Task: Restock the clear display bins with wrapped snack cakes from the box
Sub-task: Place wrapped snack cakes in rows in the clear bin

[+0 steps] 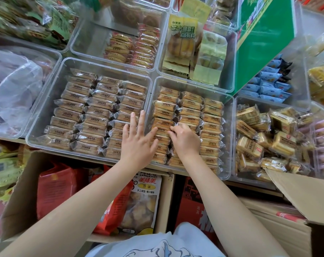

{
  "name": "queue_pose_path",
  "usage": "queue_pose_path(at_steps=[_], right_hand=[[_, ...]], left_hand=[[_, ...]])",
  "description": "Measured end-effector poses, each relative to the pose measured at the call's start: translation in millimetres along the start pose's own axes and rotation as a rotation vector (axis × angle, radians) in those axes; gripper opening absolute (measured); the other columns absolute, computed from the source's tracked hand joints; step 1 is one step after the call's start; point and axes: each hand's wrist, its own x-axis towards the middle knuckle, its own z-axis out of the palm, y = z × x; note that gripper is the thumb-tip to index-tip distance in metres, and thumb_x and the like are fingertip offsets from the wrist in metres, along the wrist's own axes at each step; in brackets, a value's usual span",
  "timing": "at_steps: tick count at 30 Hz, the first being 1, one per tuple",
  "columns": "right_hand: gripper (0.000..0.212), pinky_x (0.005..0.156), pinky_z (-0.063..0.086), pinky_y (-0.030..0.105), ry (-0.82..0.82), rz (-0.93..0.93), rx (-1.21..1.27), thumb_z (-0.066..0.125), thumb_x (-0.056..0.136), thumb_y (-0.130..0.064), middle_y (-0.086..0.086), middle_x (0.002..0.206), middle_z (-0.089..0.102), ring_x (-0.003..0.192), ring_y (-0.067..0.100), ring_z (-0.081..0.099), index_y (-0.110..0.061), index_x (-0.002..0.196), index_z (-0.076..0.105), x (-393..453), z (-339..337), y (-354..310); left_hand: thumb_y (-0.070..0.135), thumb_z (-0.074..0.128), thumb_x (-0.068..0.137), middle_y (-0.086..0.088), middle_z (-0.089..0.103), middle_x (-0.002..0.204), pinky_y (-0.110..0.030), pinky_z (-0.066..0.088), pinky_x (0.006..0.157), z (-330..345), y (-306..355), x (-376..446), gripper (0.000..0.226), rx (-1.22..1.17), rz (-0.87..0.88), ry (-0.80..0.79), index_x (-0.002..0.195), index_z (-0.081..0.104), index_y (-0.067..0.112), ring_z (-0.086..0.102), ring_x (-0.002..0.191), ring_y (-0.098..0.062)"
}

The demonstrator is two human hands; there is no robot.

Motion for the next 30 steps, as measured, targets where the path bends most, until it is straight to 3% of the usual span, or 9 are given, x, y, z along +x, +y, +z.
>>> queue_pose_path(at_steps=[8, 12, 15, 18, 23, 30], right_hand=[[0.019, 0.06, 0.043, 0.029, -0.054, 0.084, 0.098, 0.061, 0.096, -0.037, -0.006, 0.1, 0.059, 0.079, 0.017, 0.057, -0.022, 0.109, 0.061, 12, -9, -8], [0.022, 0.053, 0.04, 0.026, 0.012, 0.018, 0.149, 0.062, 0.097, -0.037, -0.008, 0.097, 0.058, 0.071, 0.013, 0.054, -0.019, 0.109, 0.063, -7, -13, -12], [0.028, 0.063, 0.044, 0.03, -0.104, 0.036, 0.061, 0.059, 0.097, -0.044, -0.003, 0.105, 0.058, 0.082, 0.018, 0.059, -0.021, 0.113, 0.064, -21, -13, -16], [0.03, 0.066, 0.04, 0.03, -0.147, 0.09, 0.019, 0.058, 0.098, -0.043, -0.001, 0.108, 0.056, 0.089, 0.022, 0.06, -0.02, 0.117, 0.062, -23, -13, -19], [0.021, 0.061, 0.035, 0.029, -0.187, 0.134, 0.076, 0.064, 0.095, -0.036, -0.002, 0.102, 0.057, 0.08, 0.019, 0.052, -0.019, 0.104, 0.054, -16, -14, -23], [0.021, 0.059, 0.039, 0.029, -0.328, -0.014, 0.19, 0.07, 0.089, -0.046, -0.011, 0.085, 0.045, 0.076, 0.014, 0.055, -0.027, 0.093, 0.06, -35, -22, -6]], left_hand=[[0.057, 0.018, 0.103, -0.009, -0.036, 0.161, -0.053, -0.002, 0.123, -1, 0, -1, 0.057, -0.029, 0.008, -0.008, 0.158, 0.019, 0.041, -0.031, 0.148, -0.036], [0.048, 0.032, 0.105, -0.013, -0.017, 0.167, -0.054, 0.006, 0.122, 4, -5, -4, 0.048, -0.156, 0.072, 0.074, 0.149, 0.044, 0.034, -0.019, 0.153, -0.036], [0.048, 0.03, 0.102, -0.015, 0.001, 0.169, -0.056, 0.017, 0.12, 14, -7, -17, 0.046, -0.172, 0.127, 0.174, 0.131, 0.06, 0.028, -0.007, 0.155, -0.035], [0.052, 0.024, 0.101, -0.013, 0.0, 0.169, -0.054, 0.015, 0.12, 17, -7, -26, 0.053, -0.138, 0.128, 0.166, 0.135, 0.058, 0.03, -0.008, 0.155, -0.033], [0.054, 0.023, 0.101, -0.012, -0.002, 0.169, -0.054, 0.01, 0.121, 14, -7, -28, 0.053, -0.159, 0.124, 0.14, 0.132, 0.06, 0.034, -0.012, 0.155, -0.031], [0.05, 0.036, 0.101, -0.012, 0.012, 0.168, -0.048, 0.004, 0.121, 19, -23, -48, 0.04, -0.163, 0.292, 0.251, 0.118, 0.07, 0.036, -0.002, 0.156, -0.034]])
